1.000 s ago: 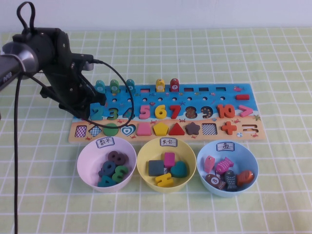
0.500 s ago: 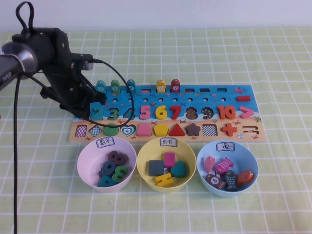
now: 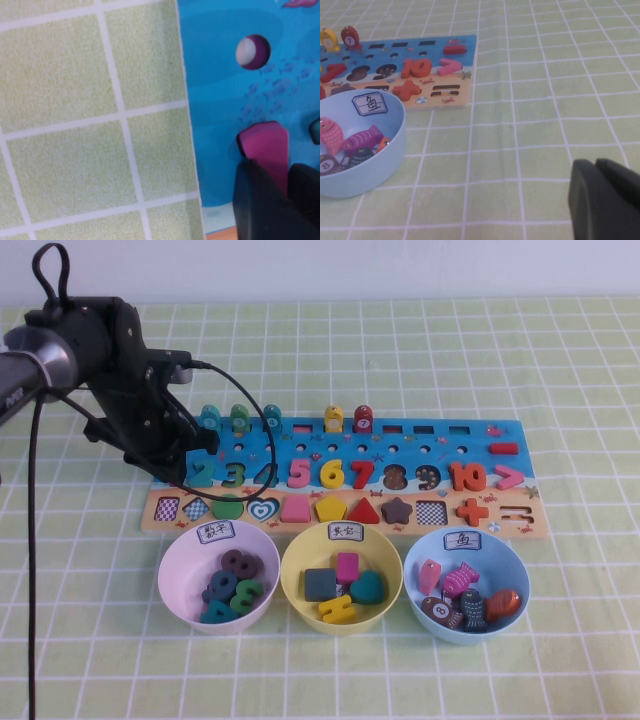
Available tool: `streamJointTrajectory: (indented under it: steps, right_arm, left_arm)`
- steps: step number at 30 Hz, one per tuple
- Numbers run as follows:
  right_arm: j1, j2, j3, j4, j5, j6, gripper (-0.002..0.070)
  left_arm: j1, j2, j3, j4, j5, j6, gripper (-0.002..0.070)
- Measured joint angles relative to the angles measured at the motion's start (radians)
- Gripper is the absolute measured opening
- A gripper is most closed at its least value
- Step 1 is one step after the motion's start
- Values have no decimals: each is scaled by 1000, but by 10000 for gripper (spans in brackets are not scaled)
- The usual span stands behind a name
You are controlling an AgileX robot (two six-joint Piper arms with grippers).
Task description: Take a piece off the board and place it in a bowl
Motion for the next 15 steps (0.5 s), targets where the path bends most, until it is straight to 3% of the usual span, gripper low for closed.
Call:
streamJointTrajectory:
  steps: [15]
  right_arm:
    - [0, 0, 0, 0, 0, 0, -19]
  left_arm:
    - [0, 0, 0, -5, 0, 10, 76]
